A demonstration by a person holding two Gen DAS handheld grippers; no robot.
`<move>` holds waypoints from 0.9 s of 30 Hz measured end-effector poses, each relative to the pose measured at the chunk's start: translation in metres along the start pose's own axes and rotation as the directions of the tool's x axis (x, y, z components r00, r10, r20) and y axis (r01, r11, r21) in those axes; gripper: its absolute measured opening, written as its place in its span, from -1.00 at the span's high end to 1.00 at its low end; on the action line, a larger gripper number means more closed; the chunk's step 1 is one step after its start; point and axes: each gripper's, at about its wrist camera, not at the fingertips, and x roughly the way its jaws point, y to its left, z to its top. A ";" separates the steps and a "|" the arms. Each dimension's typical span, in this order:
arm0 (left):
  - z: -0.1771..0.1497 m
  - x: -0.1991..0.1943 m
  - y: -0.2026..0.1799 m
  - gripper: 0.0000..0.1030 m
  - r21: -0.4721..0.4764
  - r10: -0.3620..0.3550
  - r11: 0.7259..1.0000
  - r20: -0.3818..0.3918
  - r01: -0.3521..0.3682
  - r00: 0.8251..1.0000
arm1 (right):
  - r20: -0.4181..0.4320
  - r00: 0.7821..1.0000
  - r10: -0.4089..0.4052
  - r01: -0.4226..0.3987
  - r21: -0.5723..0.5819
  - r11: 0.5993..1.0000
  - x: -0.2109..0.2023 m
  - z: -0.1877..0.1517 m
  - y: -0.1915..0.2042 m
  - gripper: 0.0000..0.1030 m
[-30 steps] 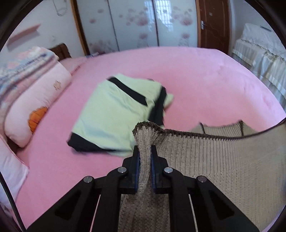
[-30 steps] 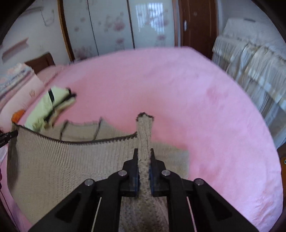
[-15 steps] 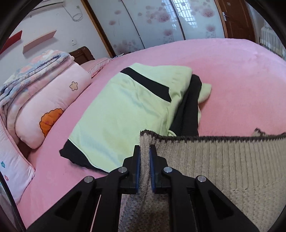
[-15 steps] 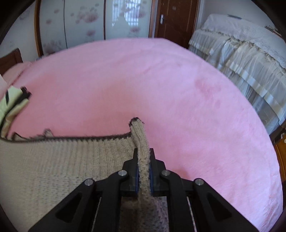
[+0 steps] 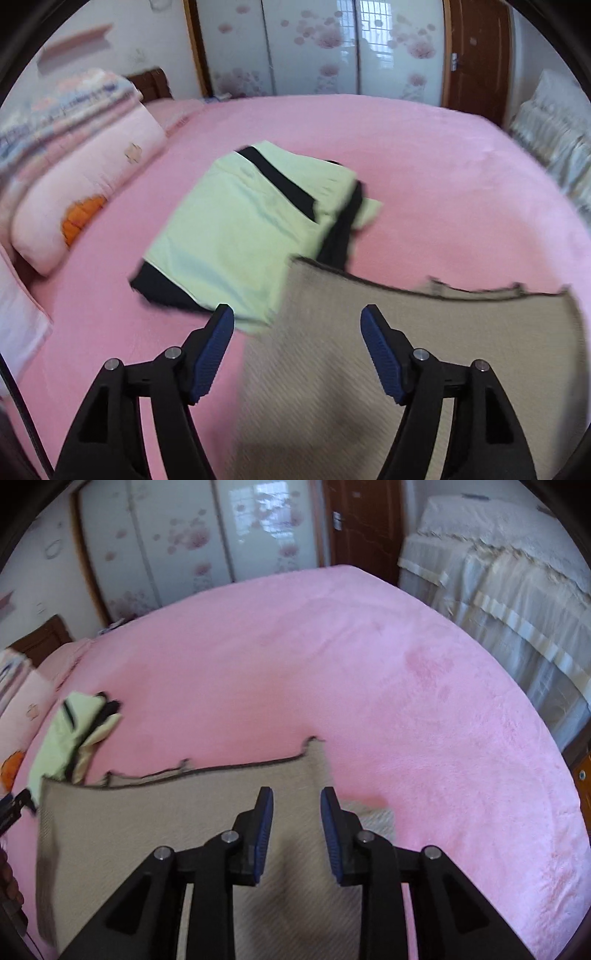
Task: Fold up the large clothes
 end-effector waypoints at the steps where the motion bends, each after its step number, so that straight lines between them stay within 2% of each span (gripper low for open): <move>1: -0.007 -0.008 -0.004 -0.37 -0.010 -0.031 0.999 -0.024 0.030 0.999 | 0.005 0.999 0.037 -0.037 -0.032 0.999 -0.011 -0.009 0.020 0.48; 3: -0.026 -0.019 -0.016 -0.37 -0.017 -0.076 0.997 -0.068 0.075 0.995 | -0.001 0.994 0.107 -0.107 -0.077 0.991 -0.018 -0.022 0.054 0.48; 5: -0.047 -0.023 -0.027 -0.37 -0.017 -0.100 0.995 -0.080 0.099 0.992 | -0.006 0.990 0.144 -0.144 -0.103 0.984 -0.019 -0.037 0.083 0.48; 7: -0.070 -0.016 -0.038 -0.37 -0.007 -0.079 0.997 -0.090 0.078 0.993 | -0.029 0.987 0.161 -0.163 -0.139 0.977 -0.007 -0.052 0.111 0.48; 9: -0.090 0.003 -0.042 -0.37 0.007 -0.009 1.000 -0.115 0.010 0.993 | -0.054 0.989 0.138 -0.145 -0.160 0.976 0.011 -0.061 0.118 0.48; 10: -0.098 0.013 -0.040 -0.39 0.007 0.025 1.000 -0.134 -0.024 0.991 | -0.057 0.994 0.096 -0.105 -0.177 0.979 0.025 -0.063 0.115 0.49; 11: -0.106 0.024 -0.033 -0.43 -0.010 0.020 1.000 -0.139 -0.022 0.990 | -0.055 0.997 0.046 -0.055 -0.193 0.980 0.039 -0.063 0.106 0.55; 13: -0.109 0.030 -0.019 -0.57 -0.037 -0.009 0.999 -0.119 0.004 0.993 | -0.046 0.999 -0.004 -0.004 -0.189 0.982 0.052 -0.063 0.079 0.56; 14: -0.109 0.030 -0.014 -0.58 -0.035 0.000 0.999 -0.105 -0.003 0.994 | -0.036 0.999 -0.020 0.013 -0.176 0.984 0.055 -0.061 0.064 0.61; 15: -0.108 0.031 -0.009 -0.60 -0.018 0.032 0.999 -0.087 -0.034 0.996 | -0.028 0.998 -0.047 0.041 -0.168 0.985 0.055 -0.061 0.052 0.77; 17: -0.109 0.036 0.000 -0.63 -0.010 0.050 0.999 -0.072 -0.051 0.996 | -0.029 0.983 -0.182 0.177 -0.129 0.976 0.062 -0.056 0.009 0.76; 18: -0.111 0.039 0.006 -0.70 -0.014 0.028 0.999 -0.074 -0.029 0.997 | -0.046 0.982 -0.183 0.178 -0.097 0.979 0.064 -0.056 -0.014 1.00; 19: -0.111 0.042 0.011 -0.70 -0.020 0.006 1.000 -0.077 -0.008 0.997 | -0.065 0.990 -0.129 0.125 -0.054 0.991 0.064 -0.059 -0.032 1.00; 21: -0.113 0.042 0.013 -0.70 -0.006 0.000 1.000 -0.064 0.000 0.998 | -0.067 0.980 -0.187 0.186 -0.016 0.982 0.061 -0.062 -0.058 1.00; 22: -0.114 0.040 0.011 -0.71 0.008 0.009 1.000 -0.054 -0.009 0.999 | -0.065 0.986 -0.156 0.156 0.001 0.988 0.058 -0.063 -0.069 1.00; 25: -0.115 0.036 0.008 -0.71 0.016 0.022 1.000 -0.048 -0.022 0.999 | -0.064 0.986 -0.157 0.158 0.017 0.987 0.049 -0.066 -0.073 1.00; 27: -0.112 0.033 0.010 -0.71 -0.001 0.013 1.000 -0.076 -0.013 0.997 | -0.066 0.985 -0.161 0.163 0.023 0.986 0.041 -0.066 -0.070 1.00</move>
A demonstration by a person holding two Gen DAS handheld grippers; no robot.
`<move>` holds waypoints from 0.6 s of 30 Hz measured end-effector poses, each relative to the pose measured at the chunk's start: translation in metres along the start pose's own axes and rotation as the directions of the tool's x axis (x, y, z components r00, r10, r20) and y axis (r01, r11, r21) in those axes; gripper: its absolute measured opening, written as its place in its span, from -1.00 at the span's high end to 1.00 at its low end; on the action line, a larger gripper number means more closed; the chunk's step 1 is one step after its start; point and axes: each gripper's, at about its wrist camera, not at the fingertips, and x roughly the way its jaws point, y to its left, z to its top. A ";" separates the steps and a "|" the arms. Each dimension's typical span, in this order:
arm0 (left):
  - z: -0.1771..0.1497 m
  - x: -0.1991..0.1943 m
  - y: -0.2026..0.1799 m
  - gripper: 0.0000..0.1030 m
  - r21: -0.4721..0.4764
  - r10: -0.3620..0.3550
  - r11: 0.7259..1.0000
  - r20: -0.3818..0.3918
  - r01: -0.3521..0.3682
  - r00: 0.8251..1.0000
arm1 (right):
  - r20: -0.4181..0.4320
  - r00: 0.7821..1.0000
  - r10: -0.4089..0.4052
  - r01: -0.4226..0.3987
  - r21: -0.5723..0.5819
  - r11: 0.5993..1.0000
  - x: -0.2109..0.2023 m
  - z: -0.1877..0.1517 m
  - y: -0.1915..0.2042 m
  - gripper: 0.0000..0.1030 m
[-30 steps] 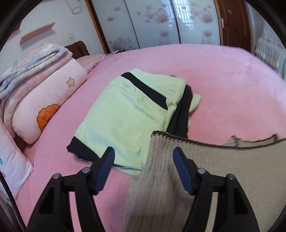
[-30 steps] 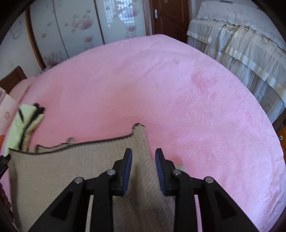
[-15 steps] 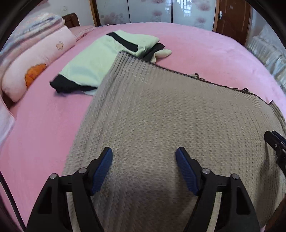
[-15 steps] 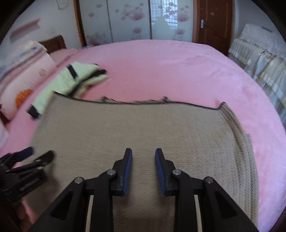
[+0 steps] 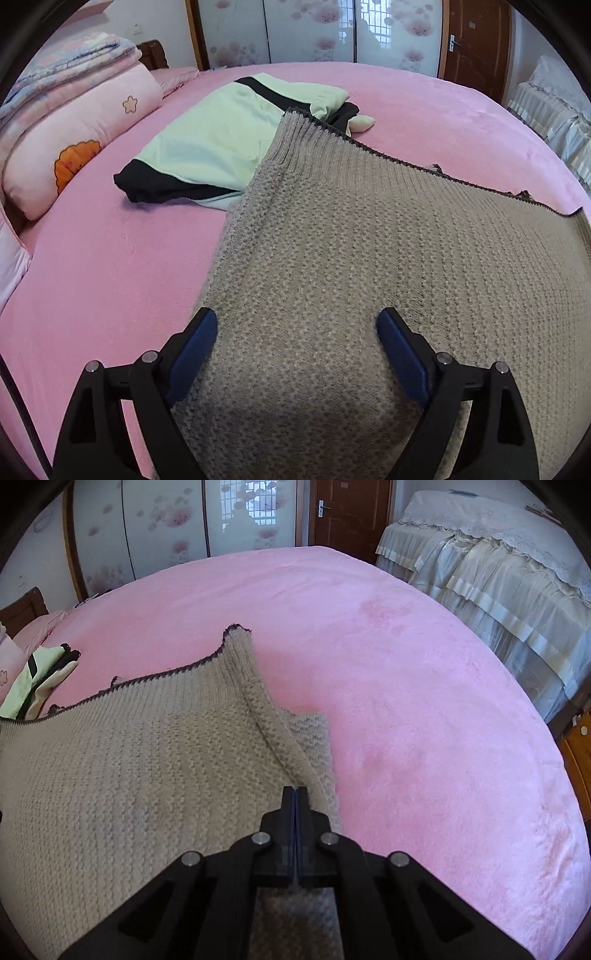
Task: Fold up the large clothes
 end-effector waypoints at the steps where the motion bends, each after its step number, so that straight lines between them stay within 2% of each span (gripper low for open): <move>1: 0.001 -0.003 0.000 -0.71 -0.004 -0.003 1.000 -0.012 0.003 1.000 | 0.000 1.000 0.018 -0.018 0.013 1.000 -0.008 0.000 0.001 0.97; 4: 0.001 -0.023 0.002 -0.71 -0.013 -0.006 1.000 -0.047 0.005 0.999 | 0.021 0.995 0.093 -0.094 0.048 0.994 -0.036 -0.001 0.010 0.94; 7: -0.006 -0.054 0.003 -0.71 -0.013 -0.009 1.000 -0.038 0.008 0.999 | 0.064 0.981 0.183 -0.185 0.040 0.982 -0.077 -0.017 0.029 0.87; 9: -0.020 -0.078 0.002 -0.71 -0.030 -0.039 0.999 -0.027 0.038 0.999 | 0.080 0.970 0.228 -0.230 0.016 0.973 -0.097 -0.032 0.047 0.68; 11: -0.033 -0.093 0.001 -0.71 -0.053 -0.079 0.996 -0.025 0.077 0.997 | 0.082 0.959 0.270 -0.270 -0.014 0.963 -0.111 -0.051 0.068 0.59; 12: -0.043 -0.099 -0.001 -0.71 -0.066 -0.101 0.993 -0.026 0.099 0.995 | 0.077 0.957 0.281 -0.279 -0.028 0.960 -0.114 -0.059 0.075 0.59; 14: -0.062 -0.106 -0.007 -0.71 -0.073 -0.101 0.993 -0.033 0.098 0.994 | 0.067 0.952 0.300 -0.296 -0.063 0.953 -0.117 -0.079 0.093 0.59; 16: -0.082 -0.104 -0.011 -0.71 -0.072 -0.059 0.996 -0.034 0.056 0.998 | 0.061 0.957 0.284 -0.276 -0.108 0.955 -0.114 -0.101 0.108 0.59; 18: -0.097 -0.096 -0.010 -0.71 -0.067 -0.010 0.998 -0.057 0.007 0.998 | 0.042 0.966 0.256 -0.251 -0.109 0.962 -0.105 -0.114 0.104 0.59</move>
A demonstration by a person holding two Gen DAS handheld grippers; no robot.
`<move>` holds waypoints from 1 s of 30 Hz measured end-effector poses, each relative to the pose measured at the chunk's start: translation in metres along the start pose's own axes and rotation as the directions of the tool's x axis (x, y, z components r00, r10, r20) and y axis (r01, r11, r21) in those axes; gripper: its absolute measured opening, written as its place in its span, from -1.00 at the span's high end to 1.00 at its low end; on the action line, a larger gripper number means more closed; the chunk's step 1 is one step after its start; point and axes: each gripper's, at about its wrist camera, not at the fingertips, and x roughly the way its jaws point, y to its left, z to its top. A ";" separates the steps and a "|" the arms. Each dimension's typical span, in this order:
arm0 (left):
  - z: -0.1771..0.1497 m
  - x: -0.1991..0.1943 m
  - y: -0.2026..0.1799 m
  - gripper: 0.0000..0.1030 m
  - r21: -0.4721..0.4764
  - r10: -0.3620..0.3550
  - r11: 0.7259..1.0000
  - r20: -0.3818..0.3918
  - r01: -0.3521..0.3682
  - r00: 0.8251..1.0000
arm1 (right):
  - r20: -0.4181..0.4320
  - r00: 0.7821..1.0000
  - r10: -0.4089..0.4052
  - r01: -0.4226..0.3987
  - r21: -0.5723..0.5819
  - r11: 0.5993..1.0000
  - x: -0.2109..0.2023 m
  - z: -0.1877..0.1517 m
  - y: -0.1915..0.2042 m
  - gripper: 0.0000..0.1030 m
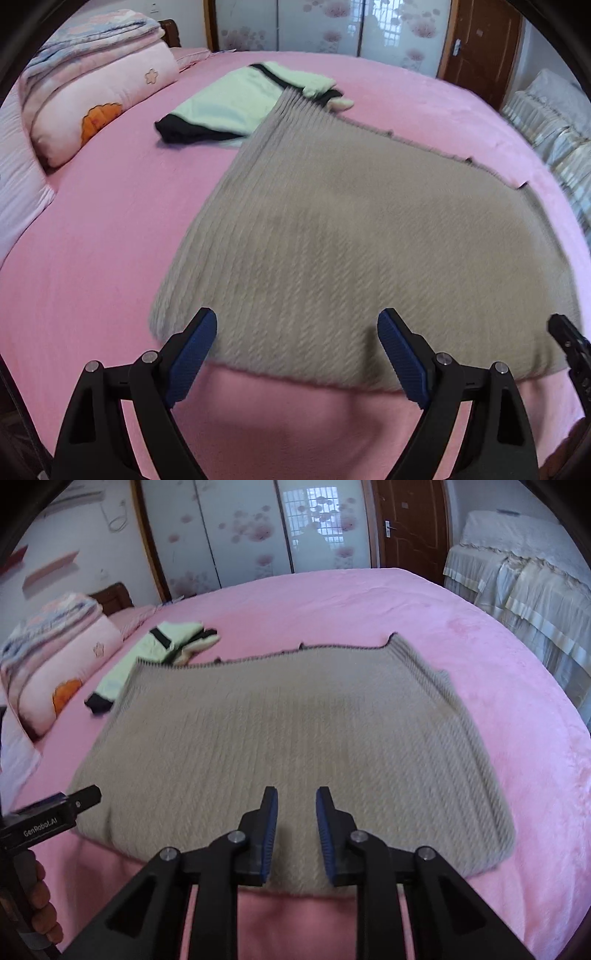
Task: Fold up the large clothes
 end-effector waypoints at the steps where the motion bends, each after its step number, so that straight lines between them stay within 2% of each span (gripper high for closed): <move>1: -0.005 0.007 0.004 -0.71 -0.003 0.025 1.000 -0.024 -0.025 0.999 | -0.014 1.000 -0.018 0.018 0.017 1.000 0.004 -0.008 -0.008 0.59; 3: -0.014 0.018 0.016 -0.72 -0.026 0.039 0.999 -0.048 -0.040 0.998 | -0.009 0.997 -0.070 0.071 0.052 0.996 0.002 -0.020 -0.034 0.59; 6: -0.021 0.020 0.036 -0.84 -0.066 0.016 0.998 -0.042 -0.018 0.999 | -0.013 0.988 -0.153 0.154 0.104 0.983 -0.004 -0.028 -0.070 0.62; 8: -0.024 0.021 0.048 -0.98 -0.107 -0.017 0.994 -0.048 0.011 0.999 | -0.027 0.985 -0.170 0.172 0.162 0.972 -0.007 -0.035 -0.099 0.63; 11: -0.028 0.025 0.057 -1.00 -0.152 -0.068 0.987 -0.059 0.058 0.996 | -0.036 0.991 -0.131 0.136 0.214 0.967 -0.011 -0.041 -0.115 0.63; 15: -0.030 0.013 0.052 -1.00 -0.127 -0.046 0.991 -0.040 0.040 0.998 | -0.040 0.987 -0.155 0.160 0.207 0.965 -0.016 -0.042 -0.105 0.59; 19: -0.038 -0.014 0.045 -1.00 -0.106 -0.058 0.993 -0.016 0.056 0.998 | -0.016 0.995 -0.100 0.101 0.239 0.966 -0.028 -0.042 -0.092 0.59; 23: -0.039 -0.052 0.054 -0.99 -0.125 -0.103 0.986 0.032 0.106 0.994 | 0.020 0.997 -0.073 0.067 0.229 0.971 -0.049 -0.041 -0.074 0.59; 28: -0.041 -0.093 0.068 -0.99 -0.170 -0.183 0.966 0.071 0.193 0.981 | 0.094 0.995 -0.034 0.020 0.146 0.989 -0.083 -0.036 -0.040 0.59; 30: -0.040 -0.103 0.069 -0.99 -0.181 -0.217 0.957 0.077 0.228 0.973 | 0.112 0.994 -0.014 0.001 0.119 0.993 -0.093 -0.034 -0.027 0.46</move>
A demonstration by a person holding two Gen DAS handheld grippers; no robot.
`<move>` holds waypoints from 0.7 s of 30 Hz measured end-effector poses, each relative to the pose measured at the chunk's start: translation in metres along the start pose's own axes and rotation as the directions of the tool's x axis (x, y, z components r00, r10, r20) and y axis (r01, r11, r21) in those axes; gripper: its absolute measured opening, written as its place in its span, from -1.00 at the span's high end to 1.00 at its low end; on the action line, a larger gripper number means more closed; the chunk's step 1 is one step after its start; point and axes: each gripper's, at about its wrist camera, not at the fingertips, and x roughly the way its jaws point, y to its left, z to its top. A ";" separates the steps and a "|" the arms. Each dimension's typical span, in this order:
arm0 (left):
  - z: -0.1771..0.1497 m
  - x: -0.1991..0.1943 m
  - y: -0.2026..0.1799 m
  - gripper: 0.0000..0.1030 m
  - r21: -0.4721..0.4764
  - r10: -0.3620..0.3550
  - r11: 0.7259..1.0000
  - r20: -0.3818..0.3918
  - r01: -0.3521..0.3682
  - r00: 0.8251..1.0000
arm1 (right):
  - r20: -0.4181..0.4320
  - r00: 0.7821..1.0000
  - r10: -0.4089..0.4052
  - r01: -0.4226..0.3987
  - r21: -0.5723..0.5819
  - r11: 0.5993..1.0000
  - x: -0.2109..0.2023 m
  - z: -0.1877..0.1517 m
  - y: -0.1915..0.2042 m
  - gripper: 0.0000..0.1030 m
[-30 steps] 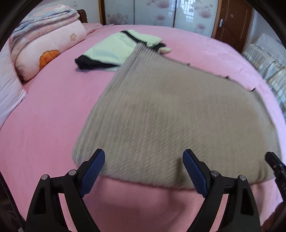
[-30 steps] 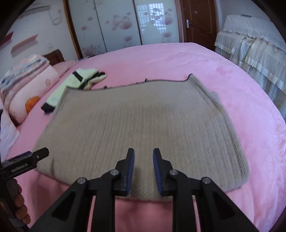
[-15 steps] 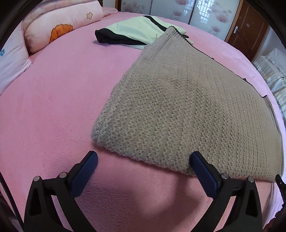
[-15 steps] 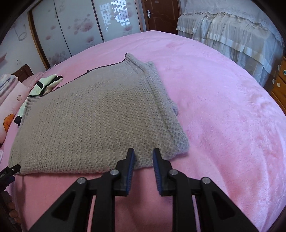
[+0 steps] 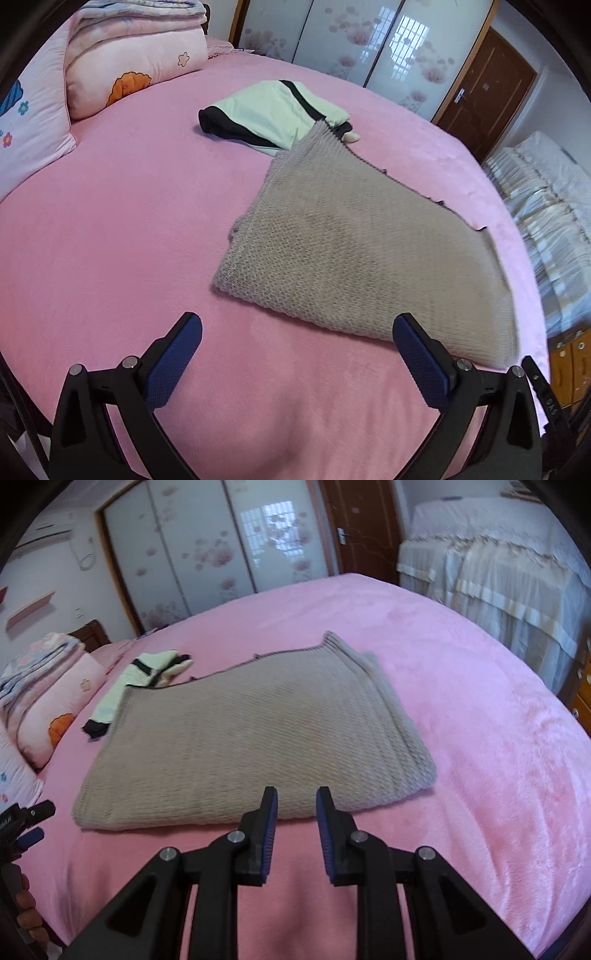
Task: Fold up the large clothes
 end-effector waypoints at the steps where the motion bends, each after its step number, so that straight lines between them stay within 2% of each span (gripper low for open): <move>1: 0.000 -0.005 0.001 -0.99 -0.005 -0.015 1.000 -0.002 0.015 1.000 | 0.016 1.000 0.016 -0.016 -0.005 1.000 -0.007 0.001 0.006 0.38; 2: -0.001 -0.008 0.001 -0.99 -0.011 -0.032 0.999 -0.007 0.032 0.999 | 0.032 0.999 0.034 -0.034 -0.008 0.999 -0.014 0.002 0.012 0.21; 3: -0.003 -0.010 0.001 -0.99 -0.021 -0.048 0.999 -0.013 0.047 0.999 | 0.045 0.998 0.045 -0.045 -0.007 0.999 -0.019 0.002 0.015 0.16; 6: -0.010 -0.009 0.000 -0.99 -0.051 -0.094 0.994 -0.049 0.092 0.994 | 0.090 0.992 0.084 -0.082 -0.022 0.996 -0.033 0.004 0.030 0.16; 10: -0.021 0.008 0.001 -0.99 -0.082 -0.123 0.990 -0.108 0.115 0.987 | 0.121 0.986 0.111 -0.106 -0.046 0.993 -0.038 0.000 0.046 0.16; 15: -0.033 0.031 0.004 -0.99 -0.122 -0.137 0.985 -0.148 0.120 0.979 | 0.092 0.989 0.116 -0.109 -0.070 0.992 -0.028 -0.007 0.058 0.16; 21: -0.038 0.059 0.006 -0.99 -0.138 -0.152 0.981 -0.134 0.133 0.979 | 0.073 0.992 0.107 -0.100 -0.092 0.991 -0.018 -0.014 0.065 0.16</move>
